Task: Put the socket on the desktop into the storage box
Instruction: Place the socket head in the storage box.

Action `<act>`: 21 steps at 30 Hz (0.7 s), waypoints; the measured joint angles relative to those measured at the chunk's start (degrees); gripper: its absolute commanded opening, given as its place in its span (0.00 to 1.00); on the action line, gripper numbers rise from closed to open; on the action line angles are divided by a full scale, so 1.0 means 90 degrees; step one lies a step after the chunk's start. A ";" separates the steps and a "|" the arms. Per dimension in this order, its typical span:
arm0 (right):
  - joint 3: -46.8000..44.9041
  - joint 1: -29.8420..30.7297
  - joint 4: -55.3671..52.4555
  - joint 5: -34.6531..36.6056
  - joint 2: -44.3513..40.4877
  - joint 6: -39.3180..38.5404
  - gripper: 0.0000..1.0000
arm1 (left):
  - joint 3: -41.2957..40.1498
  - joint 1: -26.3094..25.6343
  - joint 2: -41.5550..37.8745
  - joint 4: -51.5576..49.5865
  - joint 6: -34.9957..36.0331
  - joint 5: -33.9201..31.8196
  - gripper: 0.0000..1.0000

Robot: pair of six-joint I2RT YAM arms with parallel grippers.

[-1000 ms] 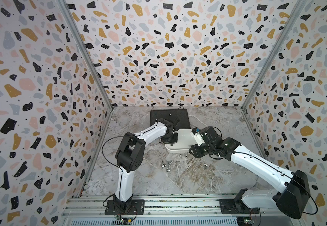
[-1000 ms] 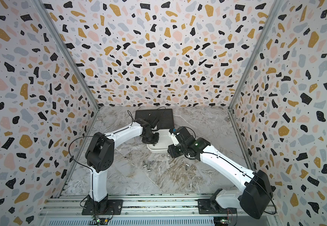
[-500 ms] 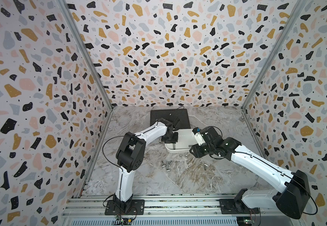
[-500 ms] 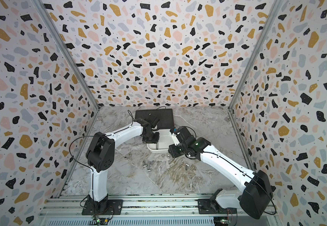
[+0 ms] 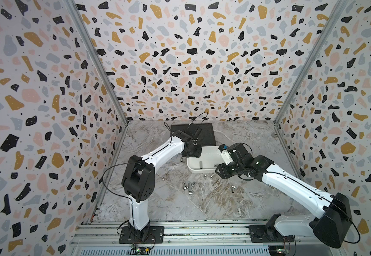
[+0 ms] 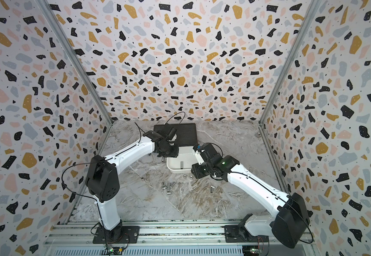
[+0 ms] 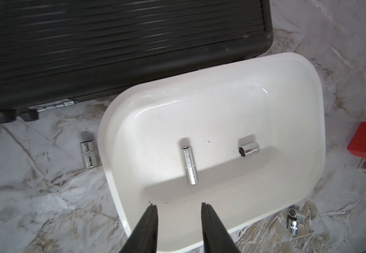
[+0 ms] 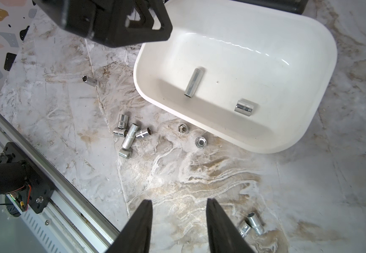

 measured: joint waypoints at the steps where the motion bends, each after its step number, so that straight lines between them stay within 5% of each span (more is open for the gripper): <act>1: 0.0000 0.0000 0.0000 -0.0002 0.0000 -0.0010 0.46 | -0.0066 0.0015 -0.0095 0.0007 0.0002 -0.0024 0.39; 21: 0.0491 0.0724 0.0716 -0.0262 0.0595 -0.0622 0.53 | -0.2271 0.1664 -0.2047 0.0262 0.0027 -0.0389 0.56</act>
